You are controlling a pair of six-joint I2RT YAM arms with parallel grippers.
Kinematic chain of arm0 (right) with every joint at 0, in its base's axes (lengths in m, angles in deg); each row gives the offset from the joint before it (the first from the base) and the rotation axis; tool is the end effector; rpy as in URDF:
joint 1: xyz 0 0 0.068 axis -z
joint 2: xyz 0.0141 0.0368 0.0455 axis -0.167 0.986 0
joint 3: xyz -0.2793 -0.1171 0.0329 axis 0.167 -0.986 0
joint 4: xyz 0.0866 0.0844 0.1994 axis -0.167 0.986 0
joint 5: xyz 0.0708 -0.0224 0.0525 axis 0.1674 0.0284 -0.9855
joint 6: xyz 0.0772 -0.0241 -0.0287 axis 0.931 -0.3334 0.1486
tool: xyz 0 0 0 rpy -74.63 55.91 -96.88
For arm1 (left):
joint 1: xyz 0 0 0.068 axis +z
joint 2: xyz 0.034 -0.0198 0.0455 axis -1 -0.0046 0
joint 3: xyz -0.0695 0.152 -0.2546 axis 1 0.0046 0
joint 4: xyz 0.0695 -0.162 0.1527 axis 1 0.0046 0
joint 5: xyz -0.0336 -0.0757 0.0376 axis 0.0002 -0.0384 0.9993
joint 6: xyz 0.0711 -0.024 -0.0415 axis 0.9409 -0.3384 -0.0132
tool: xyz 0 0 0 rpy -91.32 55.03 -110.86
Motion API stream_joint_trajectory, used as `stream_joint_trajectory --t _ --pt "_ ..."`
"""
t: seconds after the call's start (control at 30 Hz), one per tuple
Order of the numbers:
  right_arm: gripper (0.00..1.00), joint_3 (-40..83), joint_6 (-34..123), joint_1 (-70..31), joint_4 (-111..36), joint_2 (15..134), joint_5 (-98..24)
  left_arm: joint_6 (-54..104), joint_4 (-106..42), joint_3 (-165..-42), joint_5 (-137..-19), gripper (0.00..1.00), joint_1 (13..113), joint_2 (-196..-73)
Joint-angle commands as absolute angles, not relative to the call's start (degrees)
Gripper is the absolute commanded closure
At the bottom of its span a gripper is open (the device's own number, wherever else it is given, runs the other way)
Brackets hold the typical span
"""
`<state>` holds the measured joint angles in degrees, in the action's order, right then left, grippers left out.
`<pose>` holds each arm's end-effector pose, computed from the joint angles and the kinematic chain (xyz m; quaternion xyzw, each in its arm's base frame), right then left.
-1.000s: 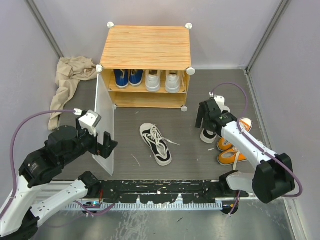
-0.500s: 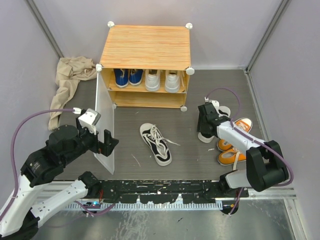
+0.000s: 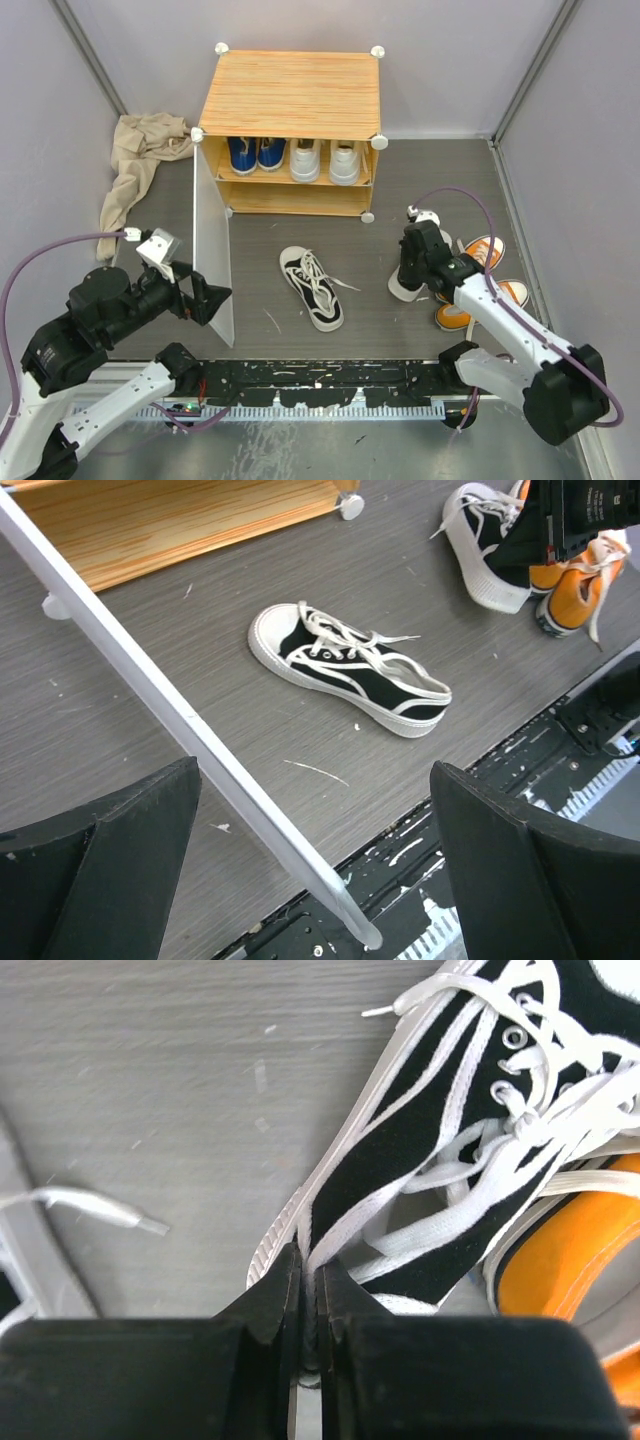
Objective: Place and organize the shoes in the shoe cabinet
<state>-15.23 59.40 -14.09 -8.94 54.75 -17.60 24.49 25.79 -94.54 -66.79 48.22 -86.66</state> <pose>0.1807 0.0630 0.2326 0.0148 0.9392 0.0406 0.3405 0.0305 -0.0216 0.3728 0.1897 0.7973 -0.2401 0.5203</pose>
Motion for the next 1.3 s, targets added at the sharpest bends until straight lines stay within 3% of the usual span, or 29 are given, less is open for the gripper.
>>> stream_joint_trajectory --t 0.0,0.23,0.53,0.7,1.07,1.27 --pt "0.99 -7.74 59.01 -22.33 -2.43 48.82 -19.73 24.14 24.15 -97.18 -71.45 0.02 48.13 -85.63" --pt "0.99 1.75 63.74 -41.79 0.22 49.44 -18.65 23.14 24.31 -96.97 -70.16 0.02 48.12 -84.85" --pt "0.99 13.44 57.98 -59.99 -5.39 61.26 -17.42 23.63 25.31 -96.37 -69.19 0.02 48.14 -83.60" --pt "0.99 13.99 53.73 -64.63 -13.32 70.35 -19.74 23.50 25.91 -96.59 -69.08 0.02 48.12 -82.49" --pt "0.99 -0.21 56.57 -64.80 -30.50 83.87 -15.24 23.17 26.40 -95.40 -69.05 0.02 48.12 -81.42" --pt "0.68 -2.48 57.80 -64.82 -30.95 83.50 -15.78 23.31 25.87 -94.67 -69.17 0.02 48.09 -81.80"
